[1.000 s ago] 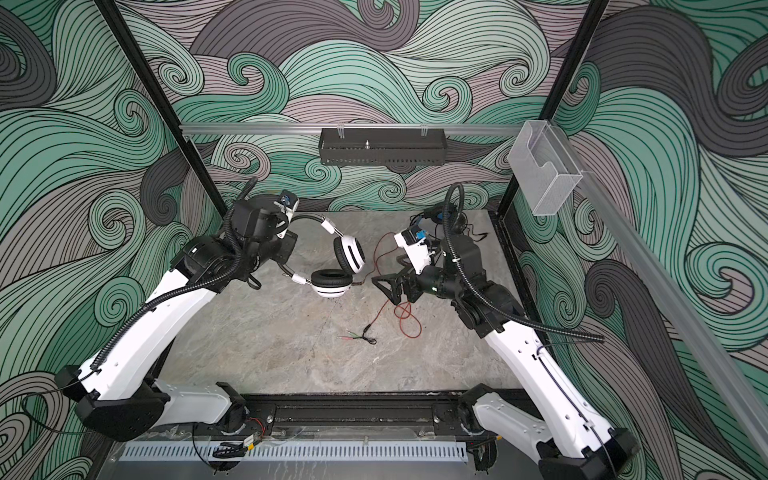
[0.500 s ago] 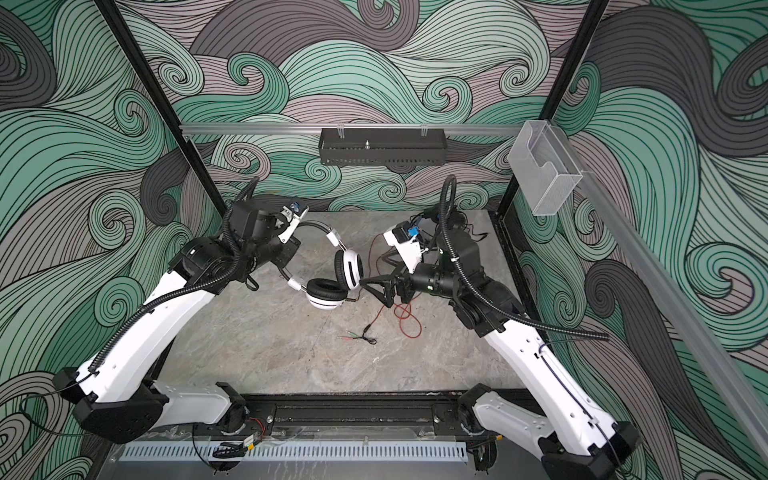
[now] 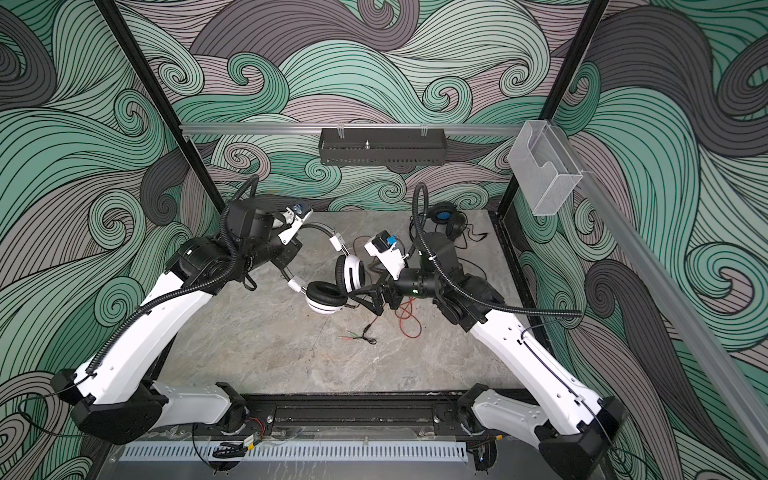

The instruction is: Wrap the headphones

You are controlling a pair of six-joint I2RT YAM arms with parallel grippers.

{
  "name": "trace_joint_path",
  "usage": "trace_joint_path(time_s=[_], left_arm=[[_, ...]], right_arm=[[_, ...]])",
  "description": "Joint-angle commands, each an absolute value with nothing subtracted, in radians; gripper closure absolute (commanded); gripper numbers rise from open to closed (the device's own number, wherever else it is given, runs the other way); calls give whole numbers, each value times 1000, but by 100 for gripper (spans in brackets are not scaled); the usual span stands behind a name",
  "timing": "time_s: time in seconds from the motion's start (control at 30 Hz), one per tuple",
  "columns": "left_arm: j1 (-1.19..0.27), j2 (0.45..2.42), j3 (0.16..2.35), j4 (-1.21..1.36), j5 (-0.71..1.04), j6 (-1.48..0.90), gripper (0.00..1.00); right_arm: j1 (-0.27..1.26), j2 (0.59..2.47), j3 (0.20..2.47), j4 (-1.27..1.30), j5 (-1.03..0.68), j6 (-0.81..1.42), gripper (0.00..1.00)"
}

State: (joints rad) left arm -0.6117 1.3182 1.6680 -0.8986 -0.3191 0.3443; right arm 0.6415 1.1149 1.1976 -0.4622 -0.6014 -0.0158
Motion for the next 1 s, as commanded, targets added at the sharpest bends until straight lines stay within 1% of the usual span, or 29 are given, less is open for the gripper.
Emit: trace_joint_path(time_s=[0.0,0.53,0.97], left_arm=[[-614,1279,1705,-870,-313,322,100],[-606,1273,1664,-854,-324,267,100],[-598,1258,1649,-859,-289,213,100]], right_arm=[[647,1133,1178,-431,-617,-26,1],[650,1154,1107,-414,-640,-40,1],[649,1090,1094,-499,-614,-103,1]])
